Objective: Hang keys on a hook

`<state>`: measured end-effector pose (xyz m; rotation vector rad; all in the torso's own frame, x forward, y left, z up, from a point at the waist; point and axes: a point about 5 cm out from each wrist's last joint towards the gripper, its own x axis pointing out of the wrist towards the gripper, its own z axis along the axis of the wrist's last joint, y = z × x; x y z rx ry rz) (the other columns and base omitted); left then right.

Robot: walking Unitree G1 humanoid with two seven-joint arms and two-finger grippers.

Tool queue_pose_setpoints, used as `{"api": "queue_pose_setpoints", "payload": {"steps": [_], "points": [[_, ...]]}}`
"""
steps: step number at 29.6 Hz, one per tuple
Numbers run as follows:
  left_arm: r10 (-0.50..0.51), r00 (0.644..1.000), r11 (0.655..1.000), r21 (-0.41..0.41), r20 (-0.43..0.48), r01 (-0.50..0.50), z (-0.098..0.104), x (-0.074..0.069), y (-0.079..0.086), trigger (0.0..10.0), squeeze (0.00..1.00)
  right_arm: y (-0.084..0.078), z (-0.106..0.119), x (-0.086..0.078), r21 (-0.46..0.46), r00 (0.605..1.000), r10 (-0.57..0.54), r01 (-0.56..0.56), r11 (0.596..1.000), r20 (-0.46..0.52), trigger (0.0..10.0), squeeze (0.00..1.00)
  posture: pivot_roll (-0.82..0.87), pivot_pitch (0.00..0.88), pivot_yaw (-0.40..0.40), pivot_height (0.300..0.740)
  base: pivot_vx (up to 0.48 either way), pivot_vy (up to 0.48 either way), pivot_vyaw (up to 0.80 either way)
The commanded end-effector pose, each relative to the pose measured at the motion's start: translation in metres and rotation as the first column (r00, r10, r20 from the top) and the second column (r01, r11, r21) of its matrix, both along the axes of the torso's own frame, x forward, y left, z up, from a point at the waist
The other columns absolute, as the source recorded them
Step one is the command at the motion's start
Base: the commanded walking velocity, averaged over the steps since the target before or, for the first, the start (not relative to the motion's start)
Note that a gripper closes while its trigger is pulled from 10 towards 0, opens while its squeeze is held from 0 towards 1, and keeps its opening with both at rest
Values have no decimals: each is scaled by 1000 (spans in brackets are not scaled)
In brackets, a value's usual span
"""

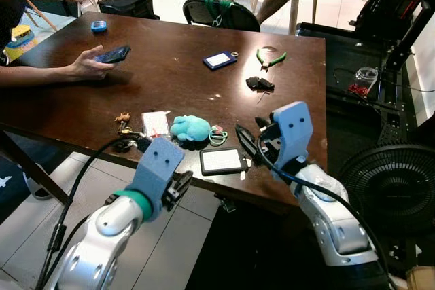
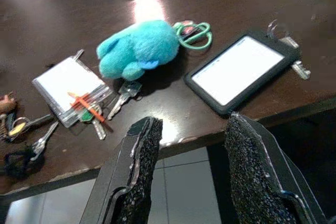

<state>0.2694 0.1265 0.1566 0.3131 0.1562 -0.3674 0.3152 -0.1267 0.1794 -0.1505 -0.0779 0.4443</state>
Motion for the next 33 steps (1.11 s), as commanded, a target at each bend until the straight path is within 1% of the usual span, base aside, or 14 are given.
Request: {"api": "queue_pose_setpoints", "payload": {"steps": [1,5,6,8,9,10,11,13,14,15,19,21,25,33], "points": [[41,999,999,9,-17,-41,-8,3,5,10000,0,3,-13,-1,-41,999,31,-33,999,-36,10000,0,-45,68,107,740,0,0,0],[51,998,999,4,-26,-51,-12,5,7,10000,0,7,-20,-3,-70,995,75,-79,994,-66,10000,0,-50,65,110,740,0,0,0],[56,998,998,-8,-35,-56,-15,6,7,10000,0,11,-31,-9,-110,983,142,-155,982,-117,10000,0,-46,67,110,740,0,0,0],[56,998,998,-8,-35,-56,-15,6,7,10000,0,11,-31,-9,-110,983,142,-155,982,-117,10000,0,-46,67,110,740,0,0,0],[74,997,997,-15,-33,-75,-21,11,6,10000,0,14,-46,-15,-147,960,202,-232,962,-196,10000,0,-39,69,106,740,0,0,0],[74,997,997,-15,-33,-75,-21,11,6,10000,0,14,-46,-15,-147,960,202,-232,962,-196,10000,0,-39,69,106,740,0,0,0],[98,995,995,-19,-36,-98,-27,17,5,10000,0,13,-57,-14,-154,944,213,-257,954,-254,10000,0,-45,67,103,740,0,0,0],[98,995,995,-19,-36,-98,-27,17,5,10000,0,13,-57,-14,-154,944,213,-257,954,-254,10000,0,-45,67,103,740,0,0,0],[115,993,993,-24,-31,-116,-29,23,4,10000,0,12,-61,-10,-149,940,203,-250,957,-273,10000,0,-51,67,103,740,0,0,0],[115,993,993,-24,-31,-116,-29,23,4,10000,0,12,-61,-10,-149,940,203,-250,957,-273,10000,0,-51,67,103,740,0,0,0],[141,990,989,-36,-21,-142,-28,37,3,10000,0,12,-55,11,-72,964,138,-158,985,-228,10000,0,-58,82,104,740,0,0,0],[152,988,987,-48,-12,-152,-24,43,2,10000,0,15,-46,20,11,972,148,-148,989,-185,10000,0,-54,87,105,740,0,0,0],[163,987,984,-70,-9,-163,-22,43,3,10000,0,14,-42,16,54,961,218,-212,976,-170,10000,0,-40,89,102,740,0,0,0],[177,984,981,-86,-4,-176,-22,44,6,10000,0,12,-38,9,38,939,302,-300,953,-167,10000,0,-42,91,100,740,0,0,0]]}}
